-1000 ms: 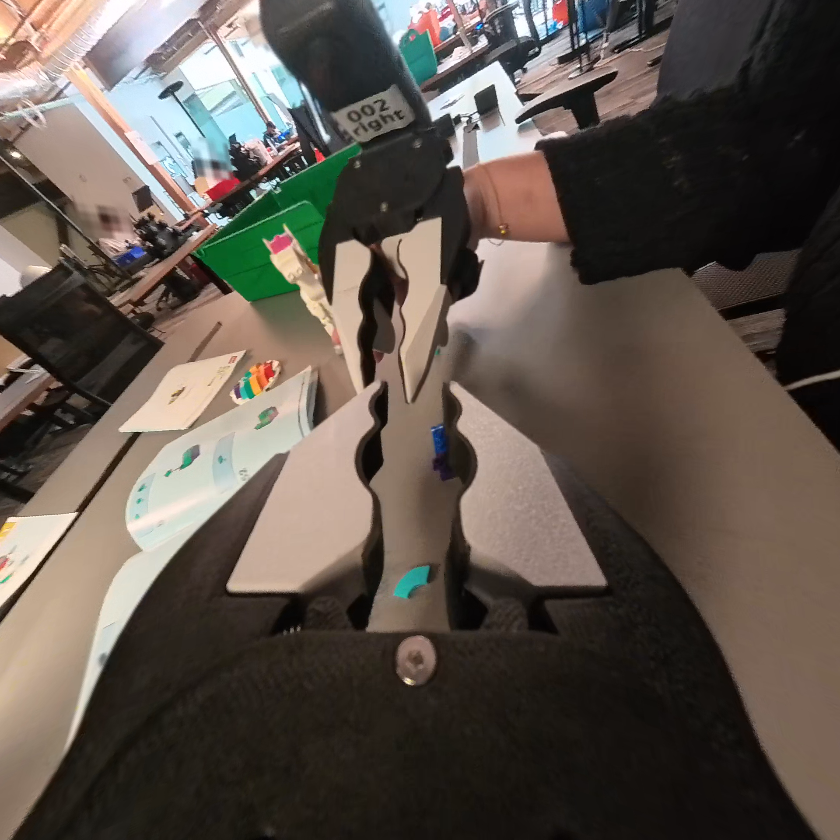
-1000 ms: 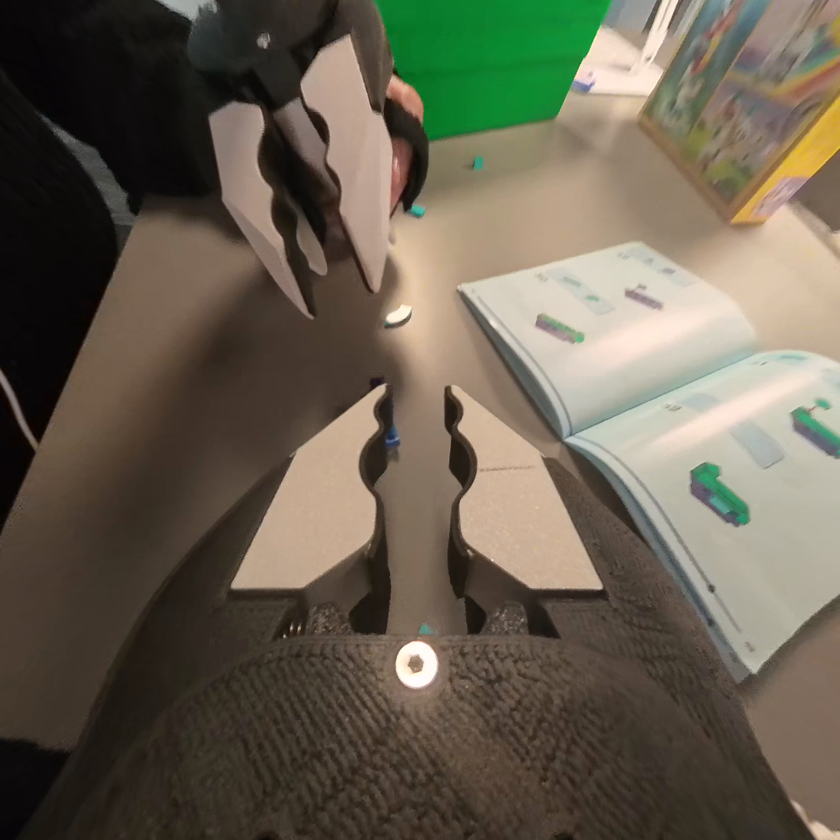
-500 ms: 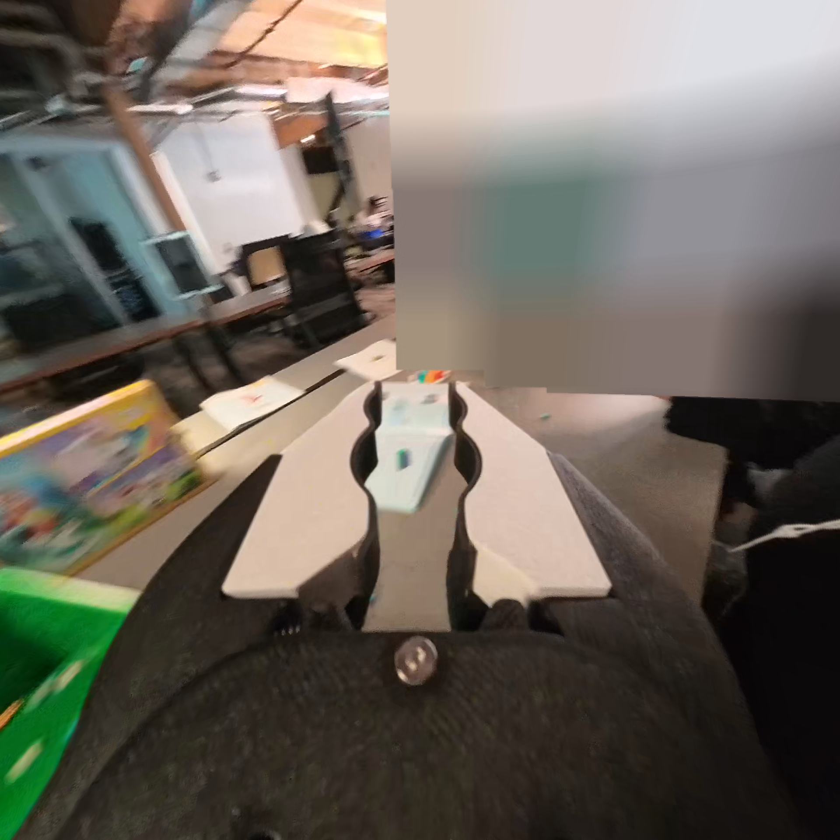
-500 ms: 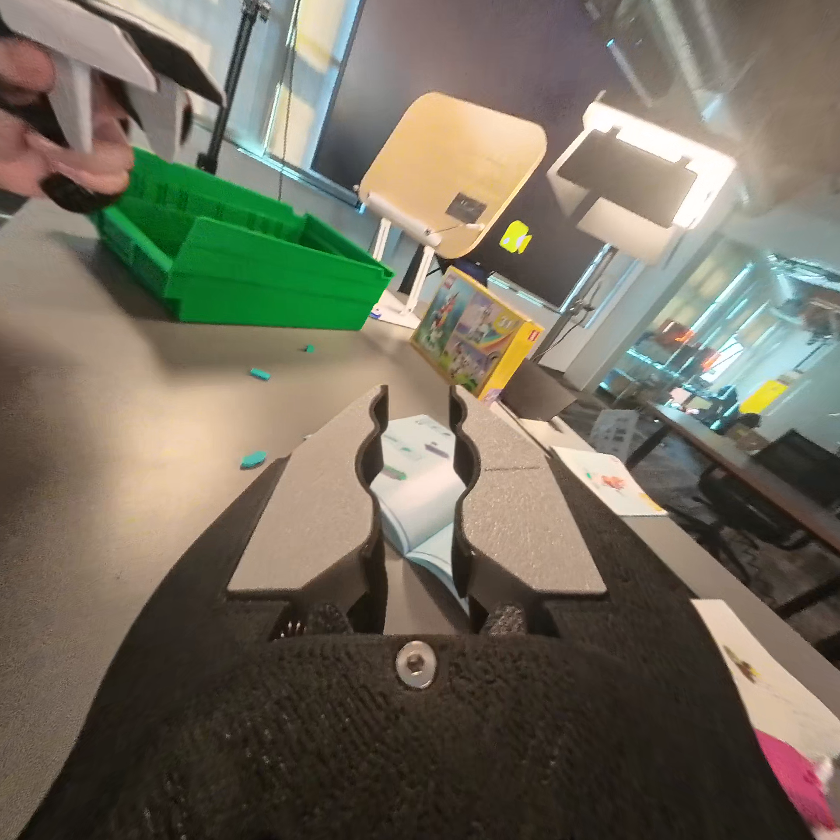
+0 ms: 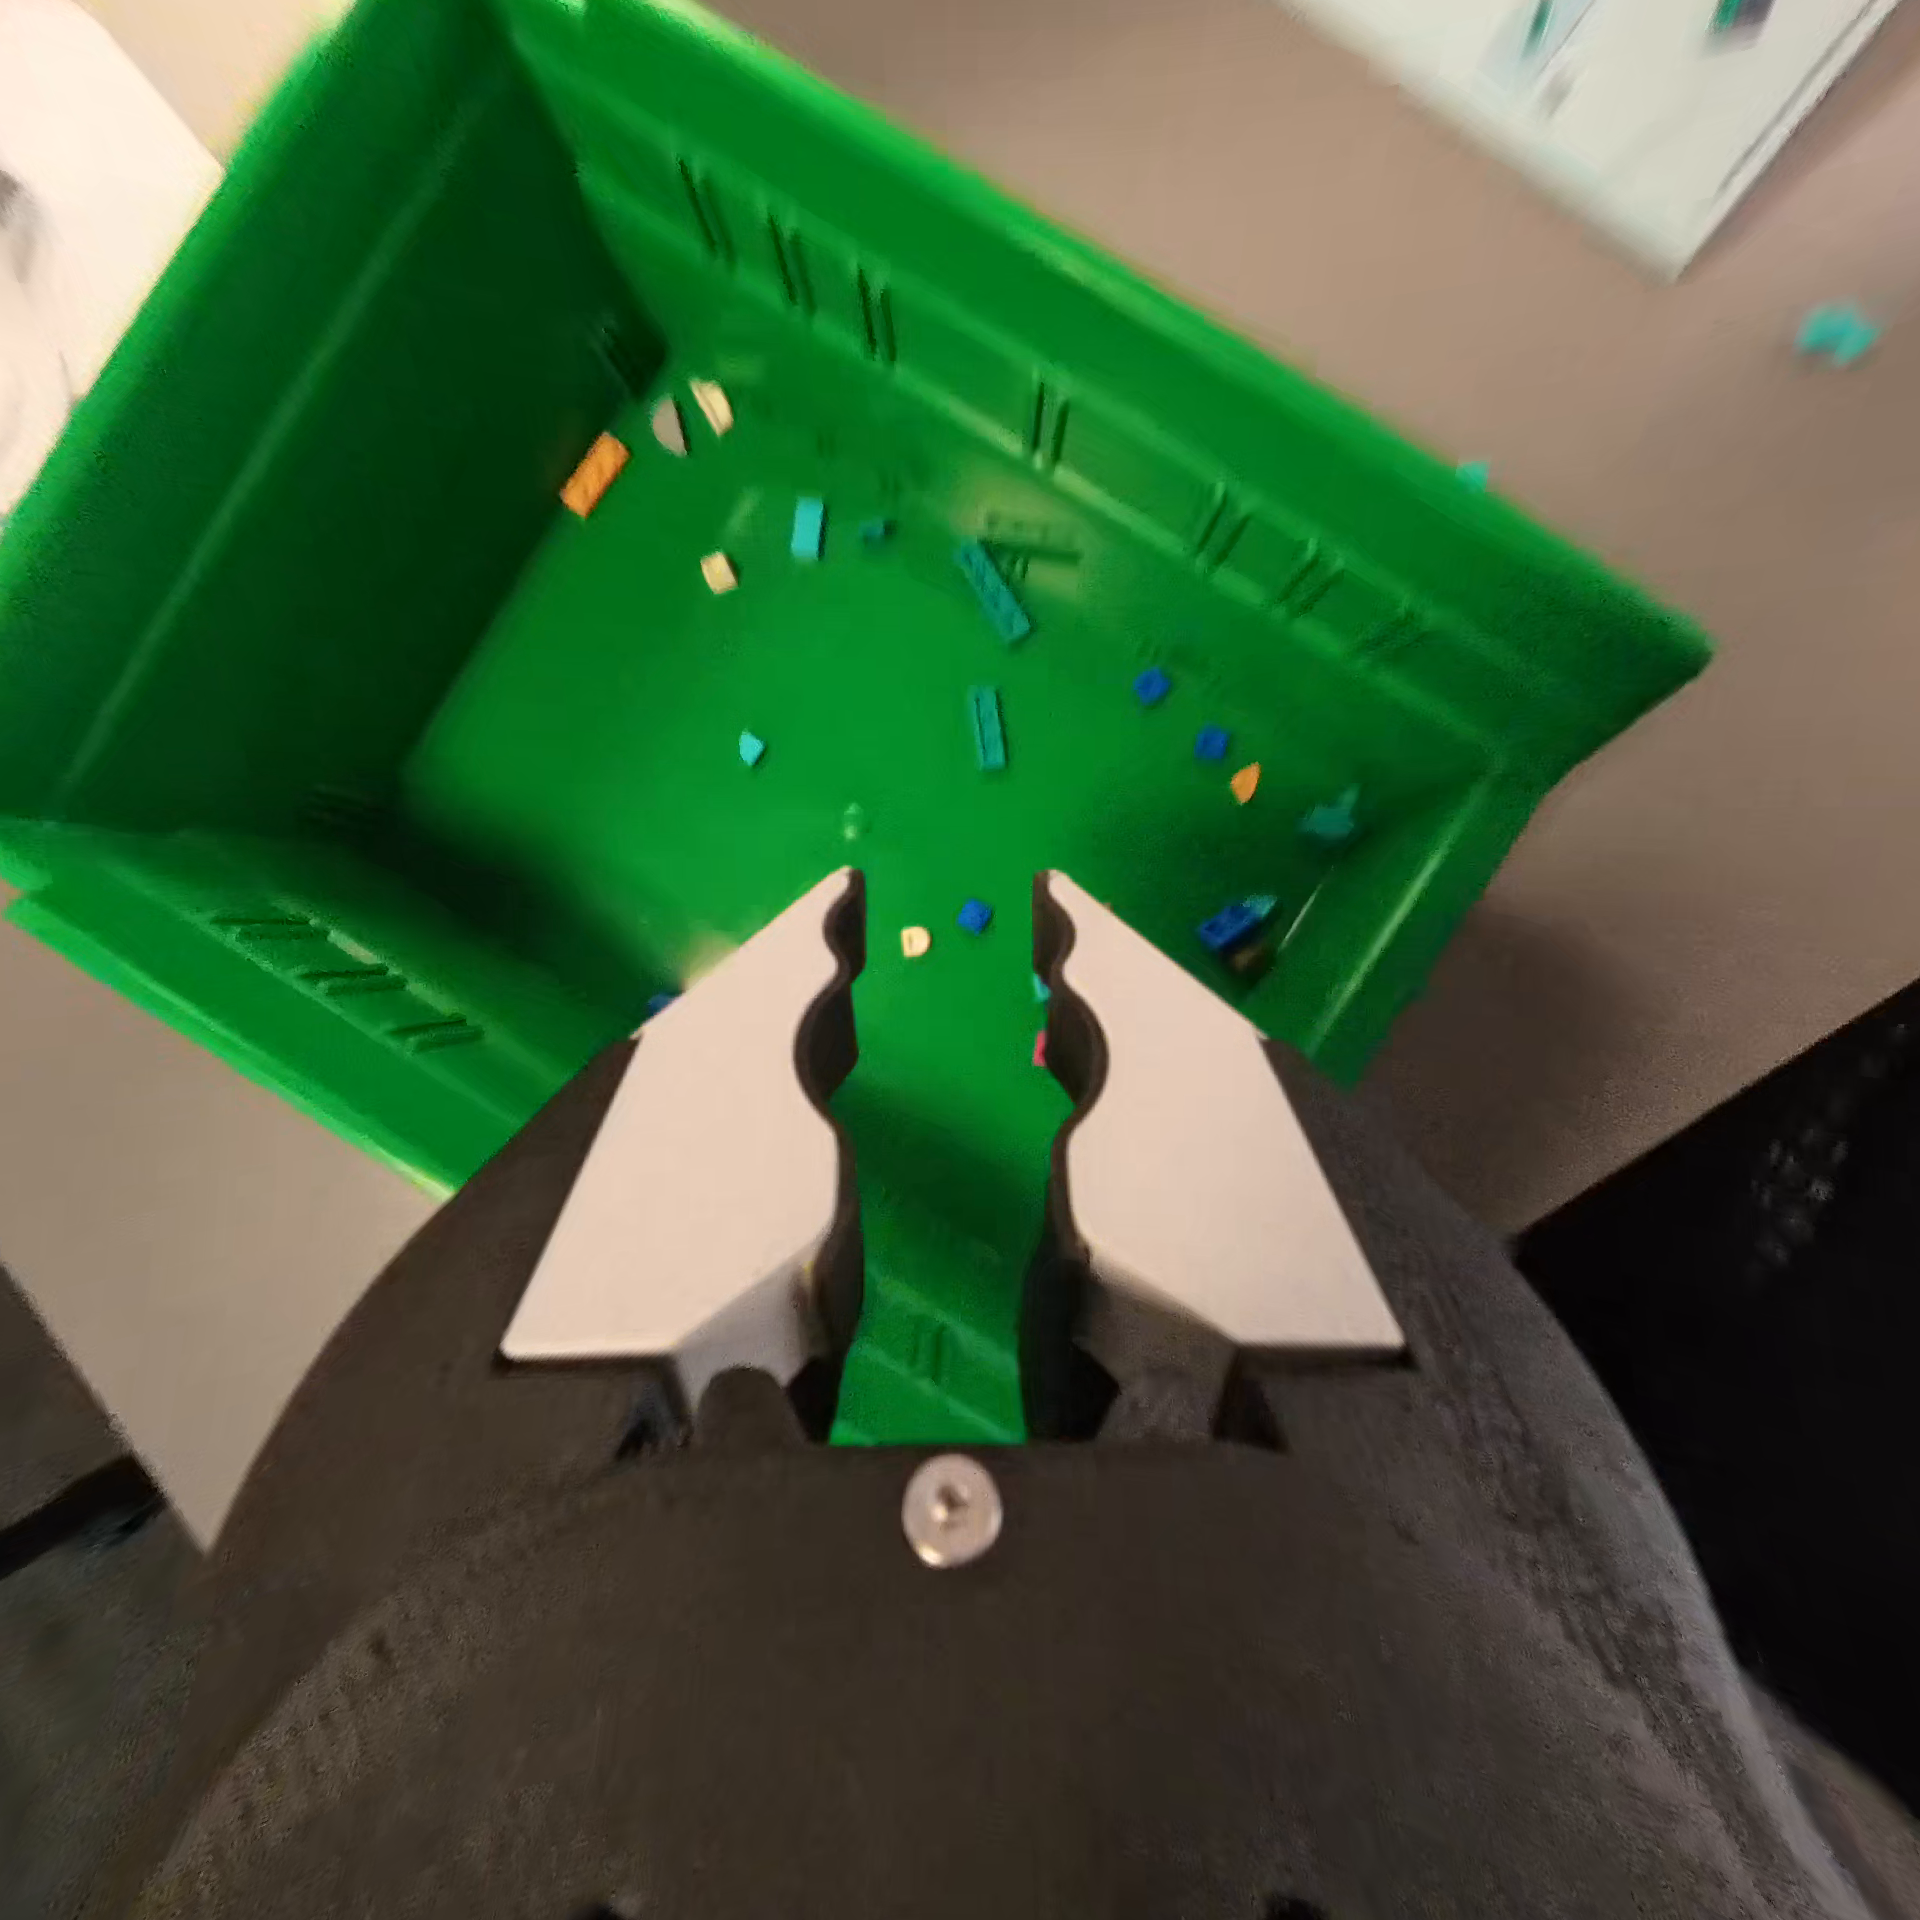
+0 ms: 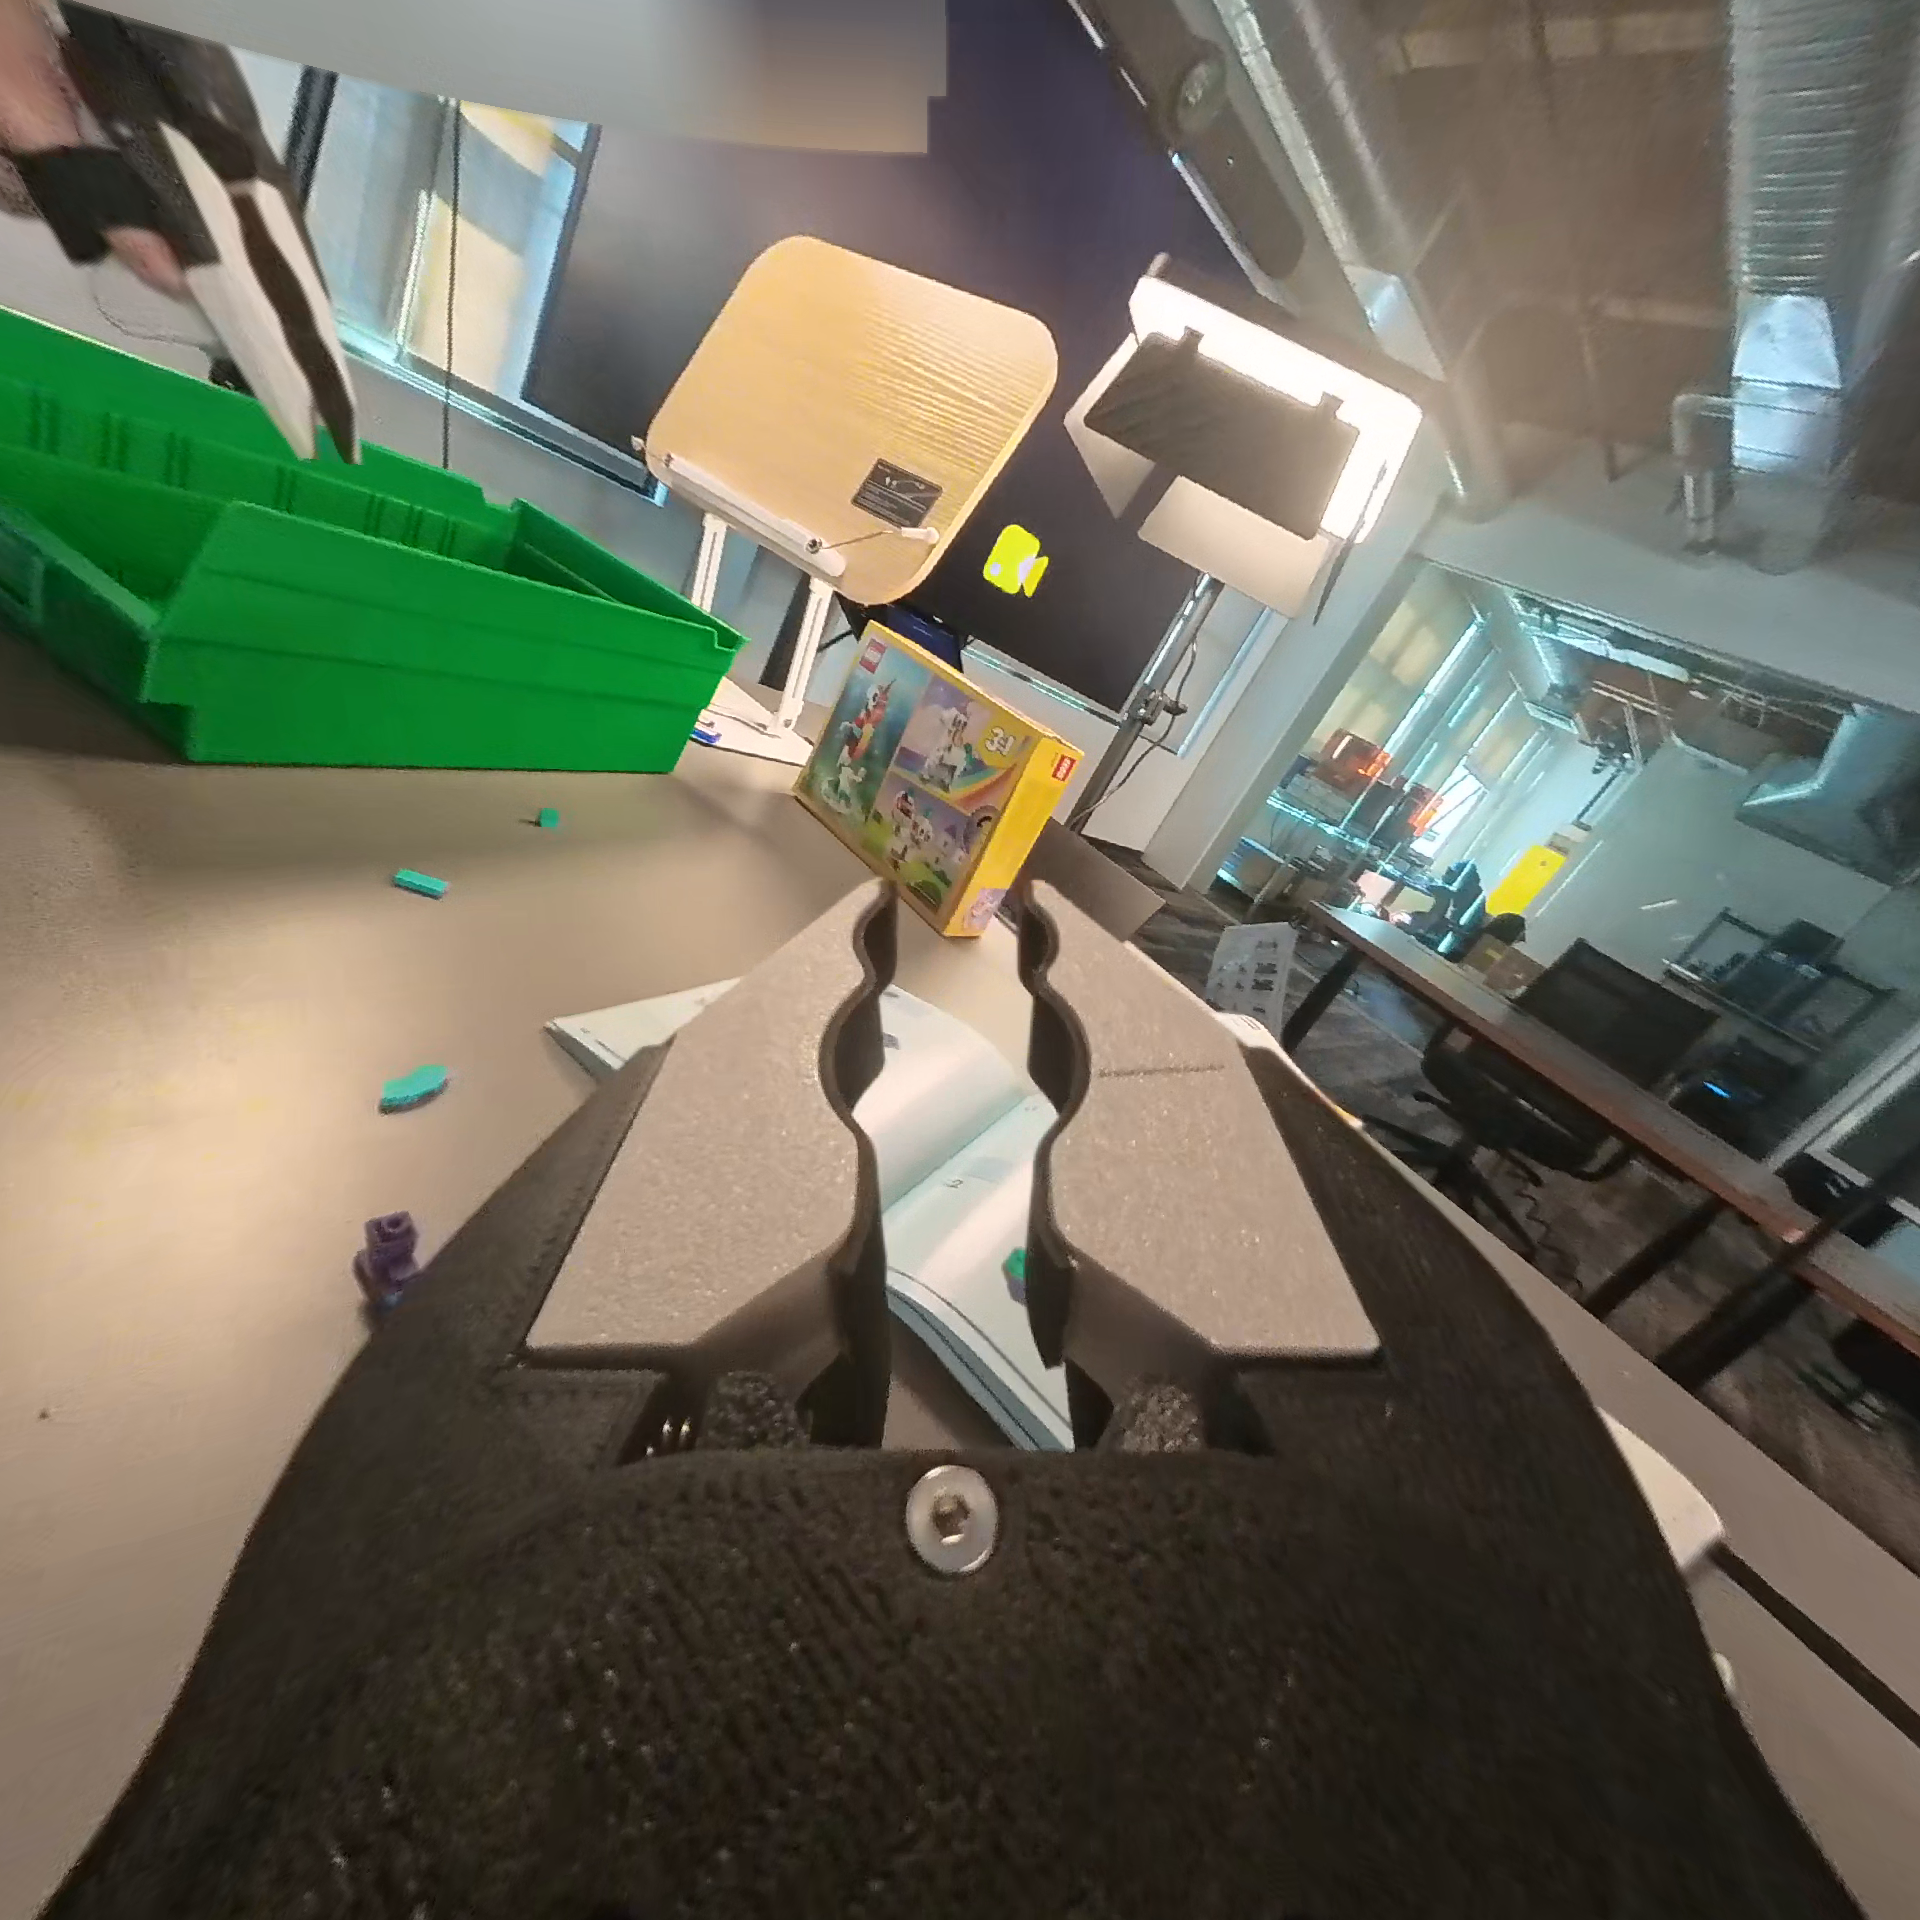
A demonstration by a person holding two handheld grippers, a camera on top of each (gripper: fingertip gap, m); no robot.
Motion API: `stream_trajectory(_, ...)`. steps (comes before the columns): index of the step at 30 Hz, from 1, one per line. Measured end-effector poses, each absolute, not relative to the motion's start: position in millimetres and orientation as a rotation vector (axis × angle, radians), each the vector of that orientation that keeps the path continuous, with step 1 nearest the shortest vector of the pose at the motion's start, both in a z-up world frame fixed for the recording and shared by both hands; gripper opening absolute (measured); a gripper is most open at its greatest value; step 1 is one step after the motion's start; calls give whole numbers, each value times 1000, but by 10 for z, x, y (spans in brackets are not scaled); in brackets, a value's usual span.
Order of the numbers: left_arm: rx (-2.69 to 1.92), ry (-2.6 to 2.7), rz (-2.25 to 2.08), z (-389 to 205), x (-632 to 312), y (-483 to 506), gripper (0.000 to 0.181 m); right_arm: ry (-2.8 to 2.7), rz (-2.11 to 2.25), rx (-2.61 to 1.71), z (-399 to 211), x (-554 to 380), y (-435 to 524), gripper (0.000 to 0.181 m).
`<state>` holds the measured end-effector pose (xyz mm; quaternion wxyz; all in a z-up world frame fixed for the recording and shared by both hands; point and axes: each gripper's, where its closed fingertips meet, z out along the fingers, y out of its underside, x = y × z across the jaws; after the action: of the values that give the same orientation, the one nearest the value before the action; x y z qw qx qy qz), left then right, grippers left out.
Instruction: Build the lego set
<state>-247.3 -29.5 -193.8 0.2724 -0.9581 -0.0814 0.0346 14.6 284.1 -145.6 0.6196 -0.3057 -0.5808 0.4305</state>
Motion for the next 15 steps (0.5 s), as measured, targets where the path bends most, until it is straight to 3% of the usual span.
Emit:
stream_trajectory(7,-2850,36,-66,-2250,-2348,-272,35,-1353,967,-734,-1543,106,2892,21)
stream_trajectory(15,-3166,118,166,-2419,-2791,-456,39,-1376,968,-753,-1615,65,2893,21)
